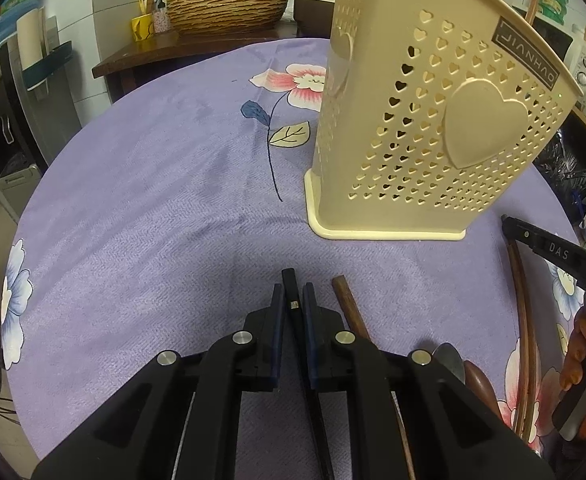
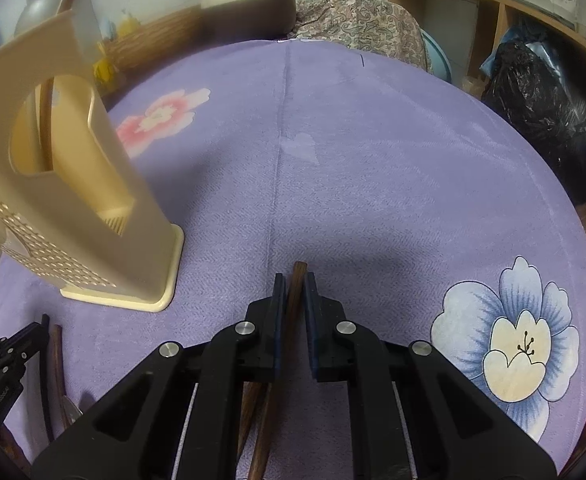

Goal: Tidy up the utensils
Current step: 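Lift both chopsticks upright with both tools toward the holder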

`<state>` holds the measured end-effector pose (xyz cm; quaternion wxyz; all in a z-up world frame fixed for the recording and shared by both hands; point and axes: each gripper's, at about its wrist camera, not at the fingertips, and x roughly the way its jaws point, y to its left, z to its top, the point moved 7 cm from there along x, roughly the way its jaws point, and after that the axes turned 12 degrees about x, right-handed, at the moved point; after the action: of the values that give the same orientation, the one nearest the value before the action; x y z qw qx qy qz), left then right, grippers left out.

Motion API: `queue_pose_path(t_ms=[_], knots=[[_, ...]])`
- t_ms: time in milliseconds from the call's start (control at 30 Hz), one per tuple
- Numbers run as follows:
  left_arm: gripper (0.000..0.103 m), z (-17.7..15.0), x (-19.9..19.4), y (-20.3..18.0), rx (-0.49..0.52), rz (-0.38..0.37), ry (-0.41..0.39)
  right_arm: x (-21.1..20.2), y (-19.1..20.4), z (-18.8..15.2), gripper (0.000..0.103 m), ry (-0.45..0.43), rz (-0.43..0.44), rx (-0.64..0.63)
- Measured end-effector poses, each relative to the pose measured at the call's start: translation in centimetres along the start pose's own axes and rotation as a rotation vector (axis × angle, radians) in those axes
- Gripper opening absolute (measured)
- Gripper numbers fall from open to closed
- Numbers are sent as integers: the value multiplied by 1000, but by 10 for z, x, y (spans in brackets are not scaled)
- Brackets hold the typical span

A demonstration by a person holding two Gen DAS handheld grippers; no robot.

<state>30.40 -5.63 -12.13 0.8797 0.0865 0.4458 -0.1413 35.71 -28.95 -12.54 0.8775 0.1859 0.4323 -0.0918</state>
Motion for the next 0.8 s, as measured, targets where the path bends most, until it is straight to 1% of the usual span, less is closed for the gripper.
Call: queue_pose_path(t_ms=[100,233,433,633,733,800], knots=[[10,0,0,0,-9,-7,-6,-2,2,0,10,-1,29,14],[10,0,-8,-2,-13,-23,-26,-17,4,3,10,-42,59,12],[10,5,-36,-4,-21,-52,-95,-53,9,5,9,-107,134,-4],[9,15,-78,-6,-19,-74,-195,-95,15,7,9,-165,220,-27],[9,21,-105,-5,-23,-86,-260,-125,18,8,9,-212,265,-42],[9,24,-125,-4,-28,-94,-319,-146,21,8,9,-250,285,-62]])
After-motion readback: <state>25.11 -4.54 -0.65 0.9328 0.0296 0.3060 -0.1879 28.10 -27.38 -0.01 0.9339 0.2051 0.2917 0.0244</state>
